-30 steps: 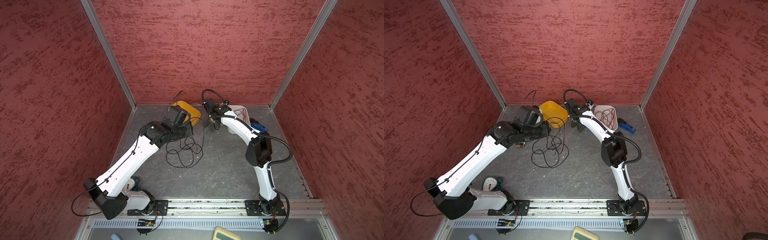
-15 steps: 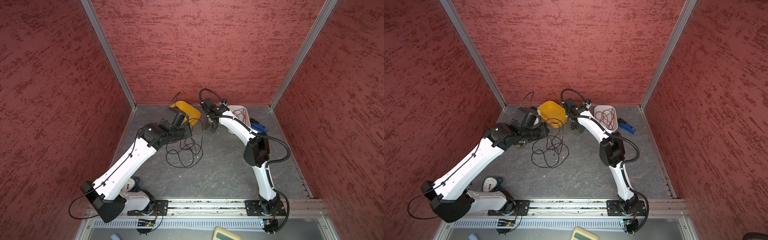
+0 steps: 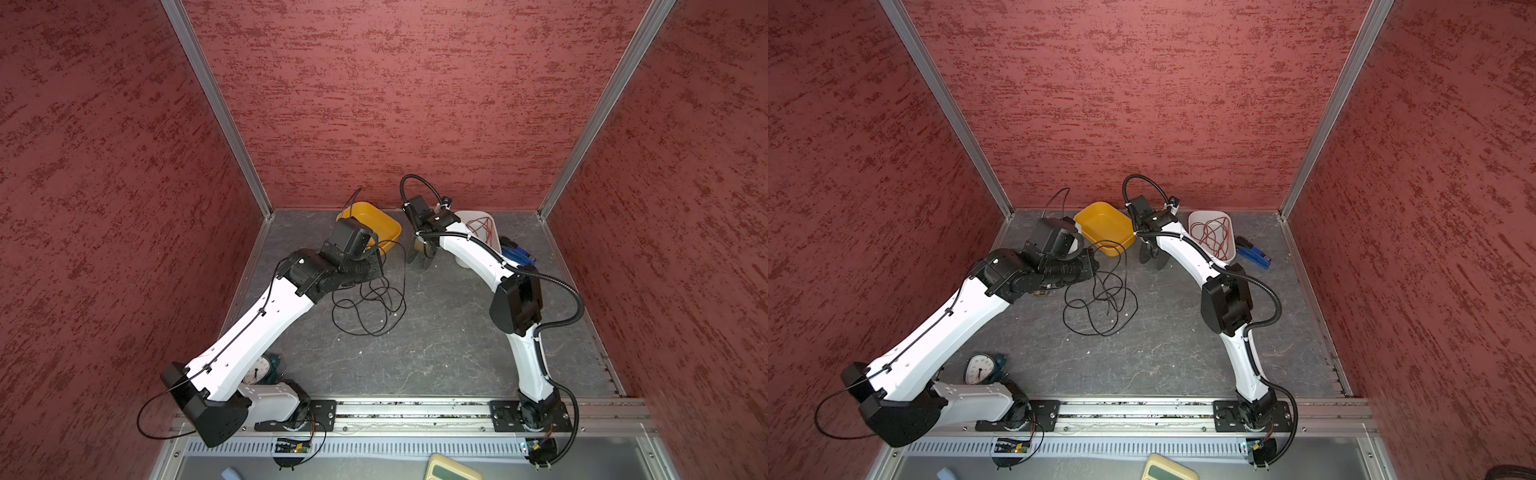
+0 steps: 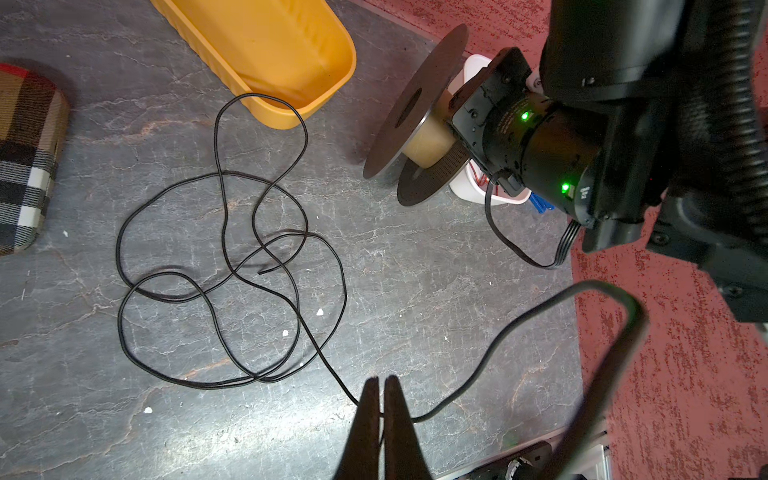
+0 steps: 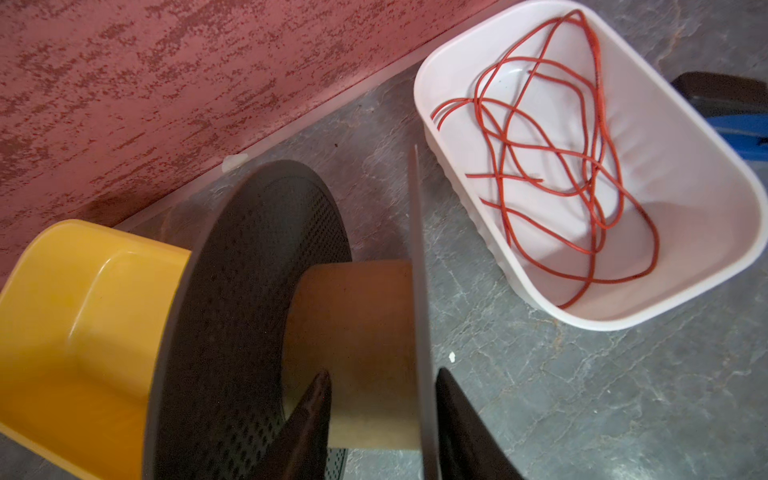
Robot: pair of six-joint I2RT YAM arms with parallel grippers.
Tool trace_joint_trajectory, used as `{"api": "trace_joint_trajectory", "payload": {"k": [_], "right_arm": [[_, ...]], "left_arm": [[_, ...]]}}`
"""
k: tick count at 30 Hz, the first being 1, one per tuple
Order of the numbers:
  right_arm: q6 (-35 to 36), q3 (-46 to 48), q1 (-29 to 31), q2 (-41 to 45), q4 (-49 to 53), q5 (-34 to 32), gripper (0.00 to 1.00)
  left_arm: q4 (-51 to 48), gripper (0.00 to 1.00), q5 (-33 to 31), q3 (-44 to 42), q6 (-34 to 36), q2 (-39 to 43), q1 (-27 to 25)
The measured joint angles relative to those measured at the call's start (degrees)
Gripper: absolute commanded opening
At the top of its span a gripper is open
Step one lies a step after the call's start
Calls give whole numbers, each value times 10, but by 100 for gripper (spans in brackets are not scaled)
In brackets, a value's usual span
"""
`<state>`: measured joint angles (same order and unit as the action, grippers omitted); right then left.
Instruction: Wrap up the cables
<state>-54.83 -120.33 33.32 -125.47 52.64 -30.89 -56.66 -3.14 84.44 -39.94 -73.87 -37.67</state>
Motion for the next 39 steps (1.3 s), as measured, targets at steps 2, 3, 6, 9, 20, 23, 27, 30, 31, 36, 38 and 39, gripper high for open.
{"api": "trace_joint_trajectory", "payload": {"k": [2, 3, 6, 9, 20, 23, 27, 30, 31, 36, 38, 39], "right_arm": [[-7, 31, 0, 18, -19, 18, 46], [-13, 43, 0, 25, -25, 27, 47], [-28, 69, 0, 39, -45, 48, 48], [-37, 72, 0, 41, -53, 58, 51], [-48, 86, -3, 57, -87, 89, 56], [-43, 105, -3, 72, -98, 95, 56], [-23, 120, -4, 90, -105, 109, 64], [-4, 143, -4, 116, -122, 120, 71], [2, 151, -4, 126, -126, 124, 71], [52, 200, -4, 196, -168, 155, 83], [82, 212, -4, 219, -186, 173, 87], [99, 219, -4, 230, -195, 183, 89]], "left_arm": [[1, 0, 0, -1, -2, 0, 0], [1, 0, -1, -1, -3, 0, -1], [1, 0, -4, -2, -3, 1, -3], [1, 0, -4, -3, -3, 2, -3], [6, 0, -4, -9, -6, 4, -6], [8, 0, -4, -9, -6, 4, -6], [11, 0, -4, -9, -5, 3, -6], [12, 0, -4, -9, -5, 2, -6], [12, 0, -4, -9, -5, 1, -6], [12, 0, 3, -9, -2, -2, 2], [12, 0, 12, -6, -1, -4, 12], [12, 0, 16, -4, -1, -6, 17]]}}
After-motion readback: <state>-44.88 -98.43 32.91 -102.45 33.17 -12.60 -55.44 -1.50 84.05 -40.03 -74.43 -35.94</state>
